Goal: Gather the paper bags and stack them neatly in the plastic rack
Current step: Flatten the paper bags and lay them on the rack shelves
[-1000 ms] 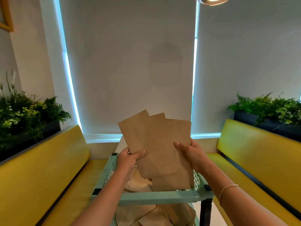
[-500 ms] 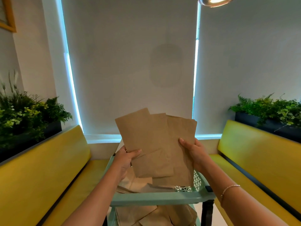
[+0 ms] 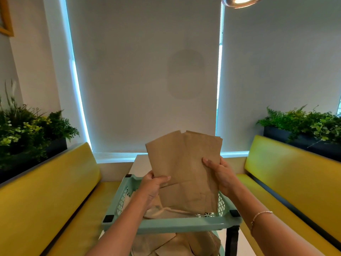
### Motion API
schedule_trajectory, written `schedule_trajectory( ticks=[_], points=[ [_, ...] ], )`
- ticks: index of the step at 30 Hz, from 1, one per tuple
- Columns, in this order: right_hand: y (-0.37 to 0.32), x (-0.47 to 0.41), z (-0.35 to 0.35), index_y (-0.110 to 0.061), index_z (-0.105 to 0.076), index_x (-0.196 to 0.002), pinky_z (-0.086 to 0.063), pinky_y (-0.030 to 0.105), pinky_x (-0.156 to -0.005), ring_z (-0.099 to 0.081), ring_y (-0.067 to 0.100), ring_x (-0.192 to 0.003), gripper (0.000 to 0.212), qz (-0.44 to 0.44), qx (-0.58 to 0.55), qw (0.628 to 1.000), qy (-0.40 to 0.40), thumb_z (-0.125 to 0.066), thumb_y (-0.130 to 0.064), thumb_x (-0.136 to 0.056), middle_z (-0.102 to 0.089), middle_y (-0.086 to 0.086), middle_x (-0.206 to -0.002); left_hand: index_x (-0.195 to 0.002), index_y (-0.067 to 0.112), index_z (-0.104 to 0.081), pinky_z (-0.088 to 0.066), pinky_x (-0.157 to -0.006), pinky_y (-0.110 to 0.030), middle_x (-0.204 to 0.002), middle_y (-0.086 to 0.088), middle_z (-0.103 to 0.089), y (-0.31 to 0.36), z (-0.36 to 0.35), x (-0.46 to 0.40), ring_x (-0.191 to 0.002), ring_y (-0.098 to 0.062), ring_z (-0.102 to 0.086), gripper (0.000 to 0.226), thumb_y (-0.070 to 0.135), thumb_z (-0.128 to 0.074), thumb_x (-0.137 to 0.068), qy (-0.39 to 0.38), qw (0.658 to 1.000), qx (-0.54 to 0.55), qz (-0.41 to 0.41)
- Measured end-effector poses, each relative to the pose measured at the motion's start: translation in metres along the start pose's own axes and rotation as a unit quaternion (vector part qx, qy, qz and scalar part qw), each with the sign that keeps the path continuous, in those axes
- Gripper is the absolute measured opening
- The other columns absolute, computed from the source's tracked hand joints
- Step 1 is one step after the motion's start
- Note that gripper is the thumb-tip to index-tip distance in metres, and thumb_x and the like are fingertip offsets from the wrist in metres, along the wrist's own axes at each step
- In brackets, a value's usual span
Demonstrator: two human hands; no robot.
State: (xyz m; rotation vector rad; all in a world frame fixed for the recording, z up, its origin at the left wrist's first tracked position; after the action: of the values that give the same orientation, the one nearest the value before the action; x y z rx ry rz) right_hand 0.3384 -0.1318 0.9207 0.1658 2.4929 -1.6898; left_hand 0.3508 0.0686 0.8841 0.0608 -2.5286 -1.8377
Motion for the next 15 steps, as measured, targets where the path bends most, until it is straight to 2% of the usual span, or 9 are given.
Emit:
schedule_trajectory(
  ticks=[2,4,7,9,11,13,14,15],
  points=[
    [-0.003,0.000,0.003,-0.016,-0.058,-0.100,-0.057,0.028,-0.058,-0.065,0.018,-0.073,0.015,0.002,-0.023,1.000,0.001,-0.057,-0.007,-0.088,-0.068,0.008,-0.092,-0.087,0.006,-0.059,-0.049,-0.074,-0.035,-0.080,-0.011,-0.064,0.002,0.002,-0.001,-0.073,-0.023,-0.059,0.022,-0.015,-0.058,-0.078,0.023,1.000,0.014,-0.005],
    [-0.001,0.001,0.004,-0.014,-0.059,-0.104,-0.057,0.029,-0.059,-0.068,0.018,-0.073,0.016,-0.002,-0.027,0.999,-0.021,-0.056,-0.009,-0.089,-0.069,0.008,-0.093,-0.089,0.002,-0.060,-0.049,-0.070,-0.033,-0.079,-0.013,-0.064,0.004,-0.001,0.001,-0.072,-0.024,-0.059,0.022,-0.016,-0.055,-0.078,0.013,1.000,-0.019,-0.013],
    [0.005,0.003,0.001,-0.009,-0.057,-0.115,-0.057,0.030,-0.063,-0.068,0.020,-0.079,0.026,-0.013,-0.011,0.999,-0.051,-0.055,-0.015,-0.090,-0.070,0.010,-0.096,-0.110,0.003,-0.055,-0.051,-0.078,-0.034,-0.095,-0.013,-0.066,-0.001,-0.012,0.003,-0.090,-0.024,-0.062,0.037,-0.011,-0.063,-0.077,-0.044,0.992,-0.116,-0.031],
    [0.009,0.004,-0.002,-0.006,-0.058,-0.114,-0.057,0.029,-0.064,-0.068,0.019,-0.079,0.031,-0.017,0.003,0.998,-0.059,-0.056,-0.023,-0.088,-0.070,0.009,-0.094,-0.115,0.010,-0.051,-0.050,-0.080,-0.031,-0.105,-0.009,-0.065,-0.005,-0.021,0.005,-0.099,-0.022,-0.061,0.043,-0.004,-0.067,-0.078,-0.056,0.986,-0.153,-0.029],
    [0.010,0.005,-0.004,-0.006,-0.059,-0.111,-0.057,0.029,-0.065,-0.069,0.018,-0.078,0.051,-0.004,0.026,0.998,-0.056,-0.066,-0.039,-0.073,-0.071,0.007,-0.091,-0.112,0.016,-0.053,-0.051,-0.080,-0.030,-0.105,-0.004,-0.066,-0.007,-0.029,0.008,-0.098,-0.019,-0.062,0.039,0.000,-0.069,-0.079,-0.042,0.986,-0.158,-0.032],
    [0.008,0.002,-0.005,-0.007,-0.061,-0.109,-0.058,0.030,-0.068,-0.069,0.018,-0.080,0.082,0.021,0.013,0.998,-0.060,-0.082,-0.057,-0.047,-0.072,0.007,-0.092,-0.112,0.017,-0.055,-0.052,-0.082,-0.032,-0.105,-0.004,-0.067,-0.006,-0.035,0.007,-0.098,-0.020,-0.063,0.040,0.001,-0.070,-0.078,-0.020,0.989,-0.138,-0.044],
    [0.006,0.001,-0.005,-0.007,-0.061,-0.108,-0.058,0.030,-0.070,-0.069,0.018,-0.081,0.091,0.031,0.007,0.998,-0.062,-0.086,-0.059,-0.037,-0.072,0.007,-0.094,-0.113,0.016,-0.055,-0.052,-0.083,-0.033,-0.107,-0.005,-0.067,-0.005,-0.036,0.005,-0.097,-0.021,-0.064,0.042,0.000,-0.070,-0.077,-0.008,0.991,-0.123,-0.057],
    [0.005,0.000,-0.004,-0.007,-0.060,-0.108,-0.058,0.029,-0.070,-0.069,0.018,-0.081,0.091,0.035,0.015,0.998,-0.058,-0.087,-0.056,-0.036,-0.072,0.006,-0.094,-0.114,0.016,-0.053,-0.052,-0.084,-0.034,-0.108,-0.006,-0.067,-0.004,-0.038,0.005,-0.098,-0.021,-0.063,0.044,-0.001,-0.071,-0.077,0.004,0.991,-0.114,-0.067]
  ],
)
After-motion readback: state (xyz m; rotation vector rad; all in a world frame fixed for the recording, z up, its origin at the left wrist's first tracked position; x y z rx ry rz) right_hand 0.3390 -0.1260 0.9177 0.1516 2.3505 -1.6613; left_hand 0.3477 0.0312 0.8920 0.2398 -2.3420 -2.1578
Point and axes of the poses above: each hand's wrist, its own x-axis away from the middle knuckle, its own z-axis out of the back of the hand, y = z × x, the point moved 2 cm from there along -x, towards the middle knuckle
